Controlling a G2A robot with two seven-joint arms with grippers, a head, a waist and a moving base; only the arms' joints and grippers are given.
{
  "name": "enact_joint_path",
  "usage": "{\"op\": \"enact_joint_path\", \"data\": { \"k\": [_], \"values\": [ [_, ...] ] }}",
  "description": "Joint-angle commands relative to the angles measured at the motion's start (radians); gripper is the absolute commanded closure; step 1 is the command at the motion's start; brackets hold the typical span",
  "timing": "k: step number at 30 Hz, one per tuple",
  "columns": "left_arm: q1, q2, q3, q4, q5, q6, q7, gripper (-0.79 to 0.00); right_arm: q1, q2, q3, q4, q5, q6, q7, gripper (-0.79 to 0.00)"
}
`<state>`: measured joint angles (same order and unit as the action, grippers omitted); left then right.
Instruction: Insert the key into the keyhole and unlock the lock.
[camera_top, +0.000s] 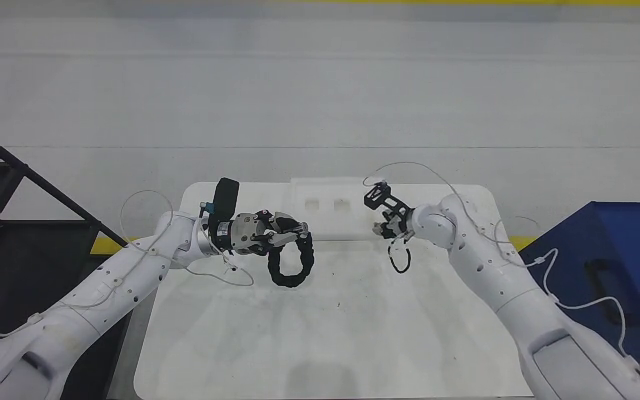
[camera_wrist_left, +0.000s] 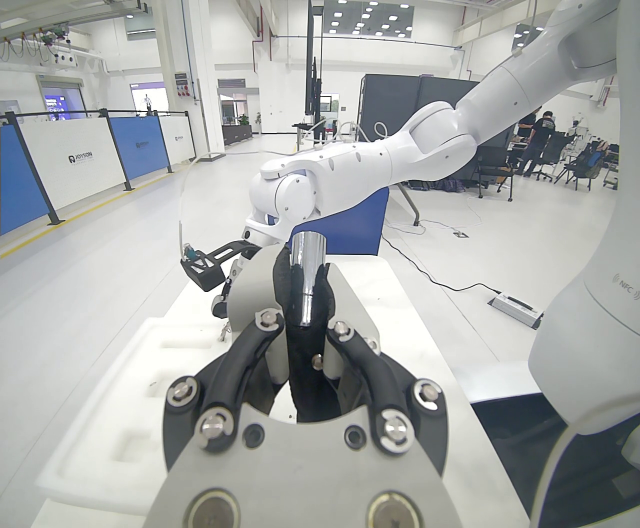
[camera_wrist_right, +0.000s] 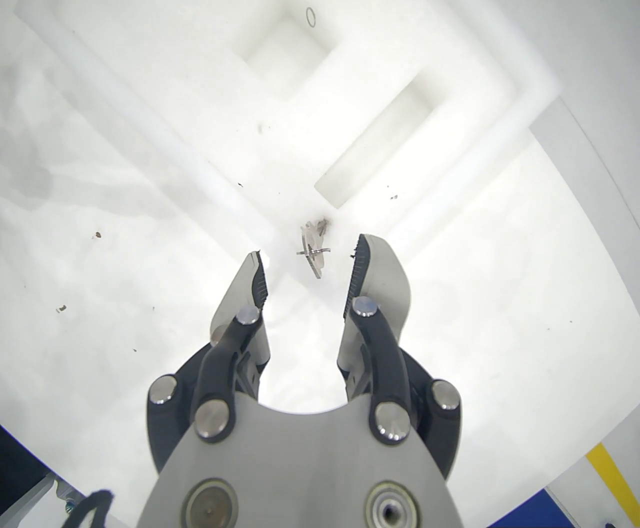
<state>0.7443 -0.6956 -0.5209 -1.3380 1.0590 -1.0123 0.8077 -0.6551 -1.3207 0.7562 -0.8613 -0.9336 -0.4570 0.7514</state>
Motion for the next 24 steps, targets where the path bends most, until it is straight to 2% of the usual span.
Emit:
{"op": "enact_joint_path", "data": {
  "k": [1,8,12,24],
  "values": [
    [0.000,0.000,0.000,0.000,0.000,0.000,0.000,0.000,0.008,-0.006,-0.006,0.019,0.002,0.002,-0.006,-0.305],
    [0.000,0.000,0.000,0.000,0.000,0.000,0.000,0.000,0.035,-0.028,-0.029,0.078,0.001,0.002,-0.022,-0.286],
    [0.000,0.000,0.000,0.000,0.000,0.000,0.000,0.000,0.048,-0.042,-0.042,0.112,-0.001,0.006,-0.032,-0.249],
    [0.000,0.000,0.000,0.000,0.000,0.000,0.000,0.000,0.077,-0.073,-0.061,0.192,0.006,0.010,-0.063,-0.025]
  ]
}}
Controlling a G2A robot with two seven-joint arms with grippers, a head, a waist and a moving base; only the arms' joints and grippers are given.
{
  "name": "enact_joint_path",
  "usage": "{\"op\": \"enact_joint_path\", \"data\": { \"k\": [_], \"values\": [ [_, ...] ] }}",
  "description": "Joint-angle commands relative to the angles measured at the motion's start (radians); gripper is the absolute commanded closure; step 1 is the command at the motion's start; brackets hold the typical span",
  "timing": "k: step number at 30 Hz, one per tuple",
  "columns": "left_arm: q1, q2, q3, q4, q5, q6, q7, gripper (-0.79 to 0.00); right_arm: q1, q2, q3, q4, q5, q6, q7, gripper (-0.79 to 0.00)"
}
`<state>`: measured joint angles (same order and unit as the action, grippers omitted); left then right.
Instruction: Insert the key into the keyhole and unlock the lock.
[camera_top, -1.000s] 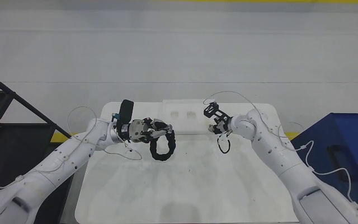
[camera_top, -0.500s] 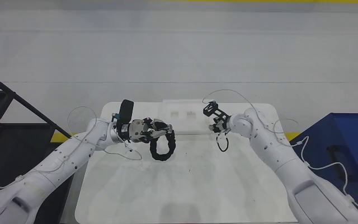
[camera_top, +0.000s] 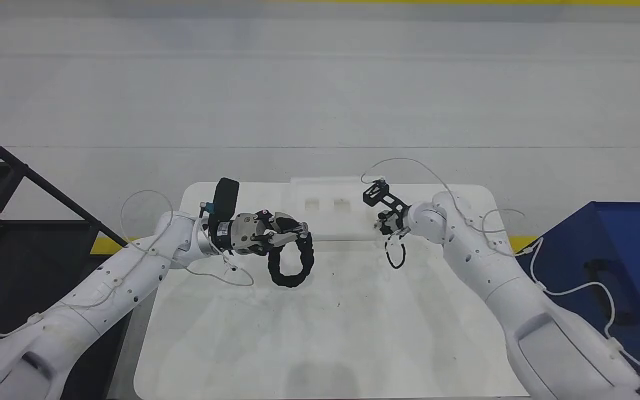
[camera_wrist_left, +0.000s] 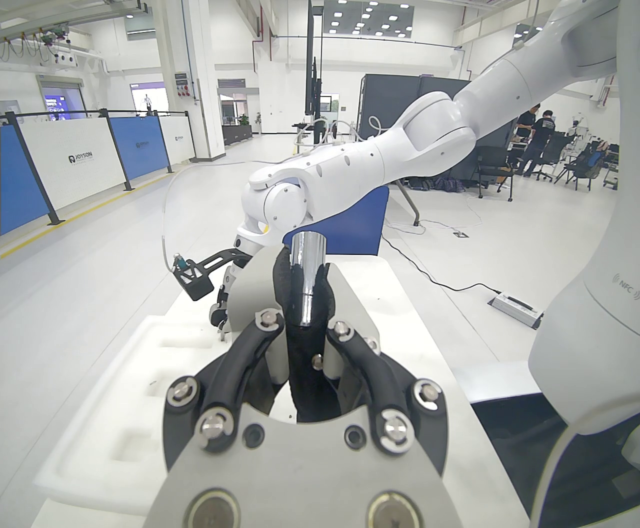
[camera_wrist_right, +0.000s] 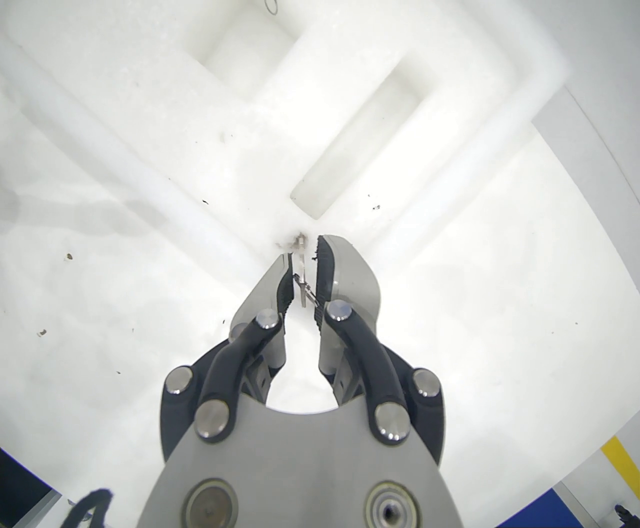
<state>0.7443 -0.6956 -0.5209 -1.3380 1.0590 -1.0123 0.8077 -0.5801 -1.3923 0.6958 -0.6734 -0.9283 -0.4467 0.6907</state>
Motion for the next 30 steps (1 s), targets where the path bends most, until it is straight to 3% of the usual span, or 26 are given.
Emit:
{"op": "enact_joint_path", "data": {
  "k": [1,10,18,25,30],
  "values": [
    [0.000,0.000,0.000,0.000,0.000,0.000,0.000,0.000,0.004,-0.004,-0.001,0.007,0.000,-0.001,-0.003,0.000],
    [0.000,0.000,0.000,0.000,0.000,0.000,0.000,0.000,0.008,-0.008,0.010,0.005,0.011,-0.015,0.010,0.000],
    [0.000,0.000,0.000,0.000,0.000,0.000,0.000,0.000,-0.013,0.018,0.068,-0.064,0.046,-0.014,0.057,0.000],
    [0.000,0.000,0.000,0.000,0.000,0.000,0.000,0.000,-0.067,0.059,0.147,-0.198,0.092,0.008,0.192,0.000],
    [0.000,0.000,0.000,0.000,0.000,0.000,0.000,0.000,-0.154,0.103,0.251,-0.389,0.140,0.061,0.288,0.000]
  ]
}}
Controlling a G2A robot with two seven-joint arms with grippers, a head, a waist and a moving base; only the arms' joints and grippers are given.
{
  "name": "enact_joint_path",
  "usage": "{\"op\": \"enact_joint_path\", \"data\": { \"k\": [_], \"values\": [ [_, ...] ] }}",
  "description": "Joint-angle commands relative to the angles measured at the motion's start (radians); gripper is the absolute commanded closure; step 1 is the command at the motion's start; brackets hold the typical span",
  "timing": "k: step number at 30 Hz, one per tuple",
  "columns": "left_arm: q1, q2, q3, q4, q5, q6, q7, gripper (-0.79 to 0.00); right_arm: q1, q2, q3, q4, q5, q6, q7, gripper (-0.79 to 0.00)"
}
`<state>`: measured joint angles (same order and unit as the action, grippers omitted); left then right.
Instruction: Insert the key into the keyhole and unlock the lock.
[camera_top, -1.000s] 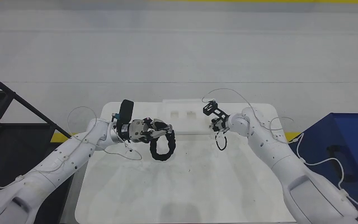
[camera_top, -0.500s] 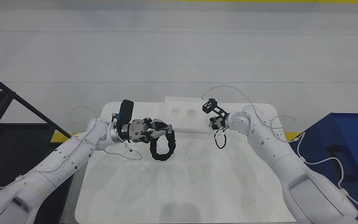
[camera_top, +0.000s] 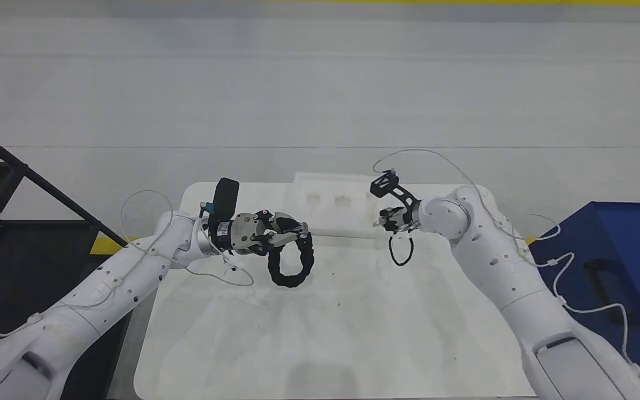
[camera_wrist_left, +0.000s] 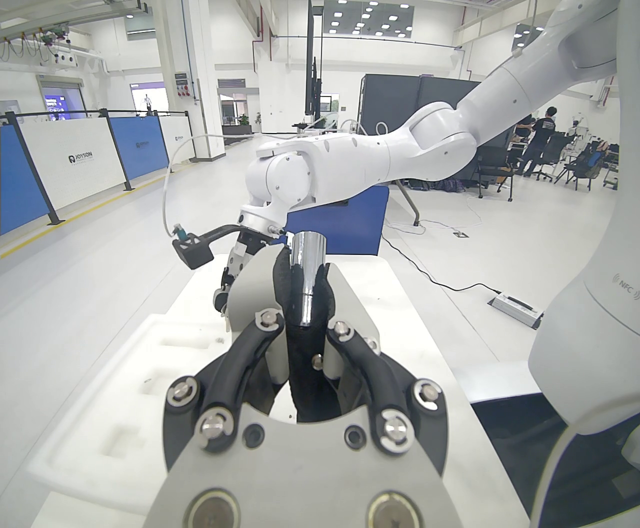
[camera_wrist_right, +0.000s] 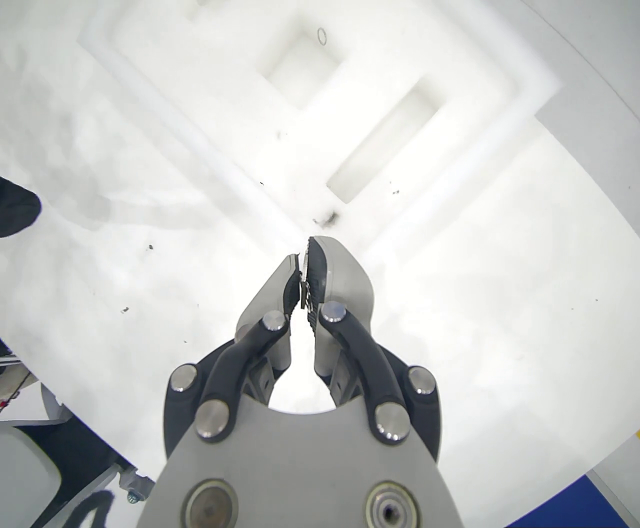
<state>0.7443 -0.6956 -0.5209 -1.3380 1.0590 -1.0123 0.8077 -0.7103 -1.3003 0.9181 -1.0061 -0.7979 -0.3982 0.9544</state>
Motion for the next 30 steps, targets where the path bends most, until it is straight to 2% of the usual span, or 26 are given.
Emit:
{"op": "enact_joint_path", "data": {
  "k": [1,9,14,19,25,30],
  "values": [
    [0.000,0.000,0.000,0.000,0.000,0.000,0.000,0.000,-0.051,0.021,0.054,-0.107,0.017,0.027,0.047,0.000],
    [0.000,0.000,0.000,0.000,0.000,0.000,0.000,0.000,-0.312,0.094,0.295,-0.550,0.187,0.147,0.258,0.000],
    [0.000,0.000,0.000,0.000,0.000,0.000,0.000,0.000,-0.453,0.118,0.403,-0.747,0.315,0.223,0.326,0.000],
    [0.000,0.000,0.000,0.000,0.000,0.000,0.000,0.000,-0.563,0.133,0.502,-0.875,0.428,0.307,0.324,0.000],
    [0.000,0.000,0.000,0.000,0.000,0.000,0.000,0.000,-0.670,0.142,0.624,-0.964,0.612,0.411,0.264,0.000],
    [0.000,0.000,0.000,0.000,0.000,0.000,0.000,0.000,-0.695,0.146,0.659,-0.980,0.648,0.419,0.259,0.000]
  ]
}}
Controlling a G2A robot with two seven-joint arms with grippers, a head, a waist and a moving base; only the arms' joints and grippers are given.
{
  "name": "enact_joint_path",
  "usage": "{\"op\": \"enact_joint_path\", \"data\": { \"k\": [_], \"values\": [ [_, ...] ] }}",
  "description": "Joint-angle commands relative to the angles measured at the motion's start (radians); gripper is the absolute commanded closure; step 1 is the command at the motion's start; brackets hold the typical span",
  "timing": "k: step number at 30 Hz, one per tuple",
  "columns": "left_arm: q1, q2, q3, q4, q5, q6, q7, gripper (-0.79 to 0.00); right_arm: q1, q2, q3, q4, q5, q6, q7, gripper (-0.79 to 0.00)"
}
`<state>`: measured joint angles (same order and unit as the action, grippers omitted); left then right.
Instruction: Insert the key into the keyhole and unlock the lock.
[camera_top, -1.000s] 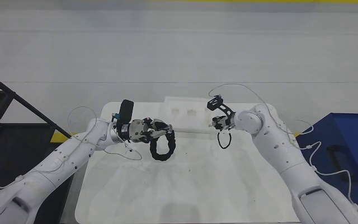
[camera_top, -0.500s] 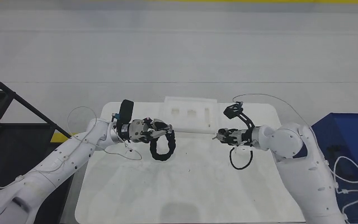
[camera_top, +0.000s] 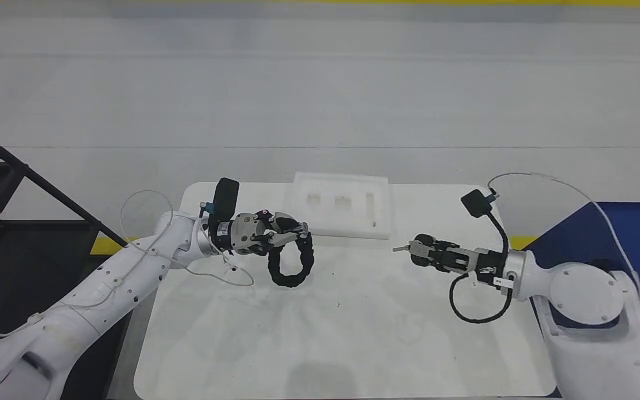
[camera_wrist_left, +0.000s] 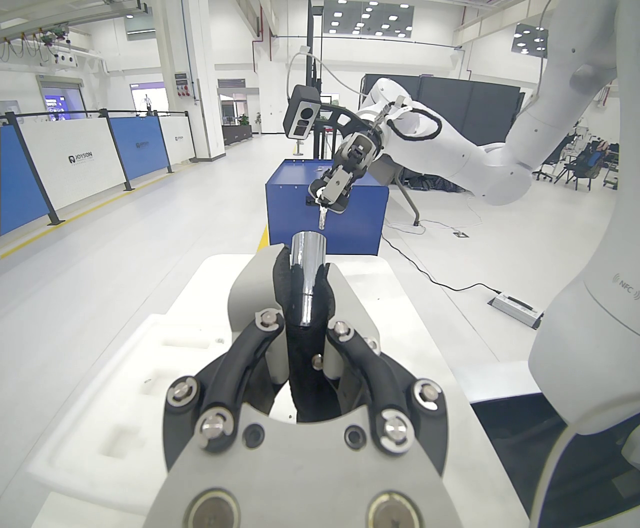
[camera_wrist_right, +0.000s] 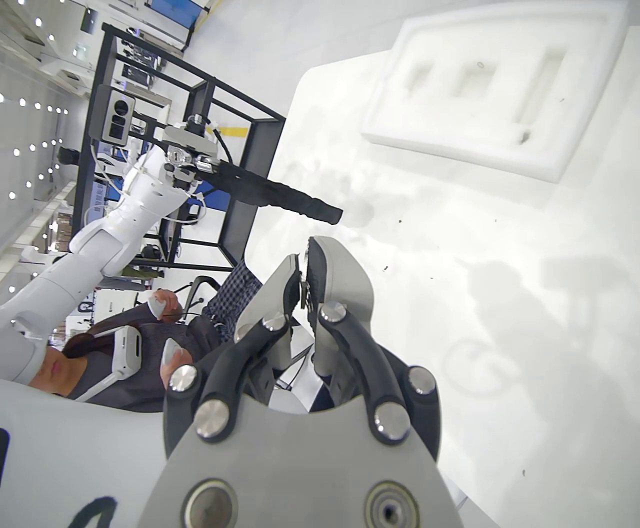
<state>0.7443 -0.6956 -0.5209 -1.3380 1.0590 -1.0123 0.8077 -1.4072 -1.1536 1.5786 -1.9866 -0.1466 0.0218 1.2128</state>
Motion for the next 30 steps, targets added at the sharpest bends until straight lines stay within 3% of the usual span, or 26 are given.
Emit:
{"op": "enact_joint_path", "data": {
  "k": [1,13,16,23,30],
  "values": [
    [0.000,0.000,0.000,0.000,0.000,0.000,0.000,0.000,0.001,0.000,-0.002,0.001,-0.003,-0.001,0.000,0.000],
    [0.000,0.000,0.000,0.000,0.000,0.000,0.000,0.000,-0.016,0.001,0.008,0.025,0.058,0.036,-0.033,0.000],
    [0.021,-0.011,0.002,-0.042,0.001,0.059,-0.065,0.000,-0.029,0.004,0.034,0.020,0.125,0.075,-0.036,0.000],
    [0.003,-0.078,0.044,-0.058,0.016,0.081,-0.179,0.000,-0.097,0.016,0.099,-0.067,0.210,0.102,-0.013,0.000],
    [-0.053,-0.171,0.086,-0.015,0.103,0.073,-0.089,0.000,-0.158,0.024,0.102,-0.151,0.220,0.076,-0.039,0.000]
  ]
}}
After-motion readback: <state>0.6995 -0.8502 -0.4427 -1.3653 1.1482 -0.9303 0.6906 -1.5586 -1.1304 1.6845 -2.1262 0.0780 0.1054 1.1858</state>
